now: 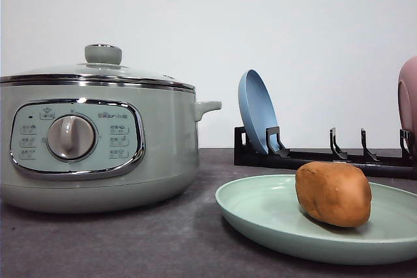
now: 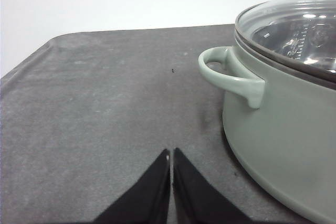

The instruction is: Transfer potato from steamer to green plate

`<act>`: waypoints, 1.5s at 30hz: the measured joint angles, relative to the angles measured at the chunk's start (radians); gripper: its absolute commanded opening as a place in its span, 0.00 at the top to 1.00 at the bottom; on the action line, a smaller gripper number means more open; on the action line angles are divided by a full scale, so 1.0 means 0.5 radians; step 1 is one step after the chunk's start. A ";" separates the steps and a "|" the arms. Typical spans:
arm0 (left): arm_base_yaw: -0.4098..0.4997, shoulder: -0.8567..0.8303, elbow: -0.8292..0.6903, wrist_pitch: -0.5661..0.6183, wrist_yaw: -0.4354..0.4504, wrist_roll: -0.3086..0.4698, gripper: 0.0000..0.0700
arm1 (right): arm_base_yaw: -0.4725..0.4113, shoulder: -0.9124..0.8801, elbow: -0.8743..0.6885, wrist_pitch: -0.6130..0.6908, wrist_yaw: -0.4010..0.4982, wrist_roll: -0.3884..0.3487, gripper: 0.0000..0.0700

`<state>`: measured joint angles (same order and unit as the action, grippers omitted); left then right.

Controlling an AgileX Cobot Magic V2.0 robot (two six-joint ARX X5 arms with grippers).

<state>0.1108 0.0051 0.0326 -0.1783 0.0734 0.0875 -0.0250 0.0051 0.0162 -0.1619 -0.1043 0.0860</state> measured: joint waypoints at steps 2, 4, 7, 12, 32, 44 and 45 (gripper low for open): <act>0.000 0.000 0.000 0.000 0.000 0.000 1.00 | 0.000 0.000 0.000 0.000 0.000 0.000 1.00; 0.000 0.000 0.000 0.000 0.000 0.000 1.00 | 0.000 0.000 0.000 0.000 0.000 0.000 1.00; 0.000 0.000 0.000 0.000 0.000 0.000 1.00 | 0.000 0.000 0.000 0.000 0.000 0.000 1.00; 0.000 0.000 0.000 0.000 0.000 0.000 1.00 | 0.000 0.000 0.000 0.000 0.000 0.000 1.00; 0.000 0.000 0.000 0.000 0.000 0.000 1.00 | 0.000 0.000 0.000 0.000 0.000 0.000 1.00; 0.000 0.000 0.000 0.000 0.000 0.000 1.00 | 0.000 0.000 0.000 0.000 0.000 0.000 1.00; 0.000 0.000 0.000 0.000 0.000 0.000 1.00 | 0.000 0.000 0.000 0.000 0.000 0.000 1.00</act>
<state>0.1108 0.0051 0.0326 -0.1783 0.0734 0.0875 -0.0250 0.0051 0.0162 -0.1619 -0.1043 0.0860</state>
